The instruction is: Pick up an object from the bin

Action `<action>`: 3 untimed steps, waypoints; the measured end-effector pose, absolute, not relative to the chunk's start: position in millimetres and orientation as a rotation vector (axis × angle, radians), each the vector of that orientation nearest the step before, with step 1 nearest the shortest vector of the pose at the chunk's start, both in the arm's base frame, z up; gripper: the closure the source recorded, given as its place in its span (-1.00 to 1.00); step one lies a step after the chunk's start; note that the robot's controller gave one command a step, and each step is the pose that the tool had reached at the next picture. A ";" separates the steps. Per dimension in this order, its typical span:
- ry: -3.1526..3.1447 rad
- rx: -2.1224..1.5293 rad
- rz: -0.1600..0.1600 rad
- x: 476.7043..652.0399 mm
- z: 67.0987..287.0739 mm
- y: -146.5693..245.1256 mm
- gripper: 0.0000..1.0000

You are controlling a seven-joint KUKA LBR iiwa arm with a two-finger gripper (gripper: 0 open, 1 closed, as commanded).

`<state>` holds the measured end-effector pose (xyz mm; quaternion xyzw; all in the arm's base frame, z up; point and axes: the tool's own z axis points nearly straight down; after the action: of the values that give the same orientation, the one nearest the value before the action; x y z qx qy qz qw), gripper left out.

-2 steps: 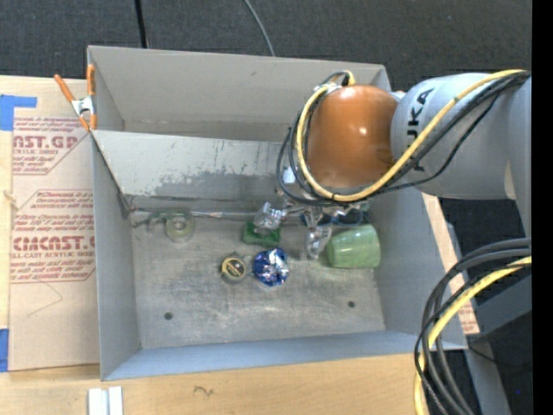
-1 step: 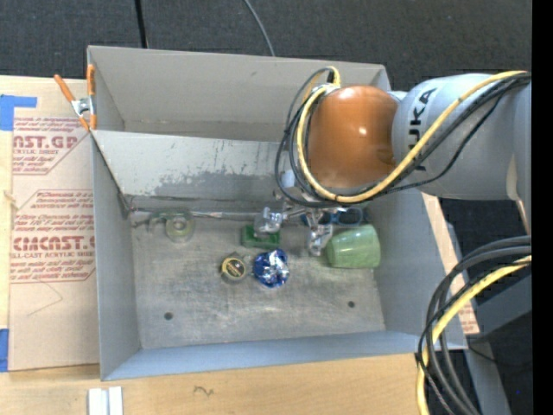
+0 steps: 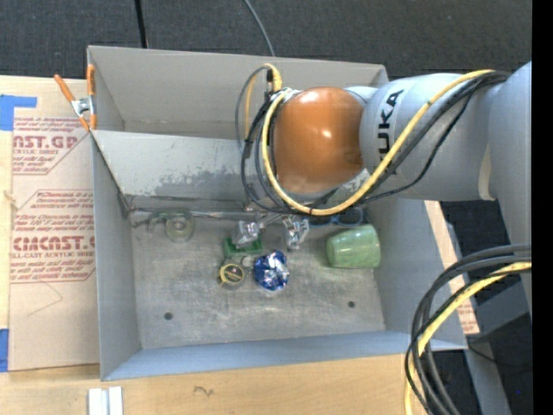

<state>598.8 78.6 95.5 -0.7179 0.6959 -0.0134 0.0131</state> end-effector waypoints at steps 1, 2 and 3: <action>2.062 -2.328 -0.028 597.7 95.5 75.0 -1.00; 2.046 -2.323 -0.014 597.4 98.3 85.1 1.00; 1.225 -2.887 -0.001 576.5 190.8 112.2 1.00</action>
Offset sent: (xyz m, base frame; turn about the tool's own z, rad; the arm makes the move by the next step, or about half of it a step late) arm -0.0345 -0.0128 -0.0255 -0.4616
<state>576.5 112.2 190.8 -0.9205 0.3907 -0.0003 0.0029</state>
